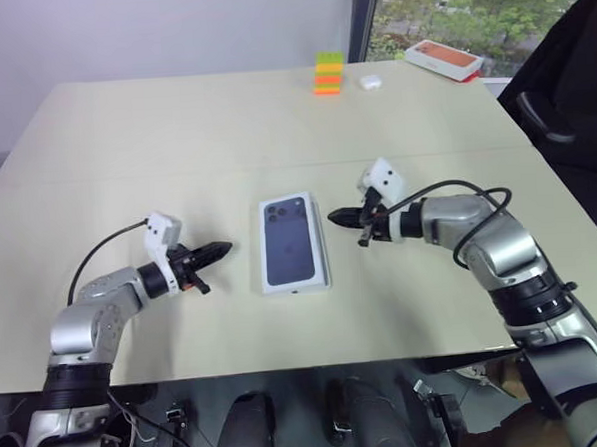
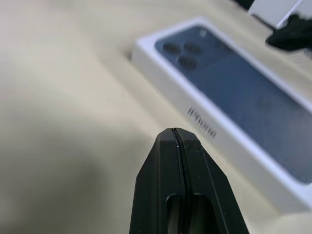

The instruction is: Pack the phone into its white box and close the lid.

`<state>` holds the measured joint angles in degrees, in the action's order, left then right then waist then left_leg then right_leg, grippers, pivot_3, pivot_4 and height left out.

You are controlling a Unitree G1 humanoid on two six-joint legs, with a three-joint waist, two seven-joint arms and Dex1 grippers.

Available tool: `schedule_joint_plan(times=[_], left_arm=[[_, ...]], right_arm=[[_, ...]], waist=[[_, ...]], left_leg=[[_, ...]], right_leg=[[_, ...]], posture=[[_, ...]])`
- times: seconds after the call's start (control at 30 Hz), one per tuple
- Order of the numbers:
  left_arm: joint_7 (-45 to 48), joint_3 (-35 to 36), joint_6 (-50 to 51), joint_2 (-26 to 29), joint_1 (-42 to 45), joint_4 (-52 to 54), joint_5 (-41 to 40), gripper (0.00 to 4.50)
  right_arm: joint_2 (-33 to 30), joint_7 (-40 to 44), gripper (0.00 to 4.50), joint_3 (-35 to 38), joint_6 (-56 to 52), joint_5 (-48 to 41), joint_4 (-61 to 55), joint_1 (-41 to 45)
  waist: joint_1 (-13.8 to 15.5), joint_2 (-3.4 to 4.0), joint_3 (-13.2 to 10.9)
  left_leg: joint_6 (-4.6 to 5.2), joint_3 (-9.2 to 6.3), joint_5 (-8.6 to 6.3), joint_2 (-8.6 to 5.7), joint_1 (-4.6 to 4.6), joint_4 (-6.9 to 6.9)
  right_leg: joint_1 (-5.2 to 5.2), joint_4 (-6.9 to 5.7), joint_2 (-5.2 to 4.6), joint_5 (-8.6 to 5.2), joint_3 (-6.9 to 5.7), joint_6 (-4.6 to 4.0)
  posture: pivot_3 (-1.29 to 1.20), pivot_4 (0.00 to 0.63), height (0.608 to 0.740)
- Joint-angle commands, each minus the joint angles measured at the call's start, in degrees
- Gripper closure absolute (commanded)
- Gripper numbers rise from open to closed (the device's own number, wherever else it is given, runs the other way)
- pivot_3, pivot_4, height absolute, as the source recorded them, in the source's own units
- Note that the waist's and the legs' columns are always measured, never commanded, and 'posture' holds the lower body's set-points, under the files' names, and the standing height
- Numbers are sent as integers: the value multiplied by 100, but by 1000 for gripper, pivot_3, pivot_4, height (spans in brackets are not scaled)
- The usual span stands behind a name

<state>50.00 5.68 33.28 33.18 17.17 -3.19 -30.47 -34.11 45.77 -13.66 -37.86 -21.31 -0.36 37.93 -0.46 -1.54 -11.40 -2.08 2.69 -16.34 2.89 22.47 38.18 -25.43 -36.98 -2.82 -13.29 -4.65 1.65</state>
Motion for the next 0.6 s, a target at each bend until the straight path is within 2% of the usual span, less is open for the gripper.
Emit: schedule_joint_plan(times=[0.03, 0.23, 0.6], left_arm=[[79, -419, -64, -21, 95, 41, 311, 4500], [77, -947, -198, -323, 235, 53, 646, 4500], [-22, -801, 267, -658, 572, 200, 469, 4500]], right_arm=[[66, 53, 4478, -61, 204, 231, -136, -39], [114, 129, 4478, -127, 296, 478, -215, -166], [58, 234, 4478, -61, 208, 671, -363, -406]], waist=[[-4, 0, 0], [17, 1, 1], [14, 1, 1]], left_leg=[[0, 1, 0, -1, 0, 0], [0, 0, 0, -2, -4, 2], [0, -2, 1, -3, -4, 7]], right_leg=[[0, 0, -1, 0, 1, 0], [4, -4, -2, 1, 0, -1], [6, -7, -2, 1, -1, 0]], posture=[[0, 150, 740], [0, 150, 740], [0, 150, 740]])
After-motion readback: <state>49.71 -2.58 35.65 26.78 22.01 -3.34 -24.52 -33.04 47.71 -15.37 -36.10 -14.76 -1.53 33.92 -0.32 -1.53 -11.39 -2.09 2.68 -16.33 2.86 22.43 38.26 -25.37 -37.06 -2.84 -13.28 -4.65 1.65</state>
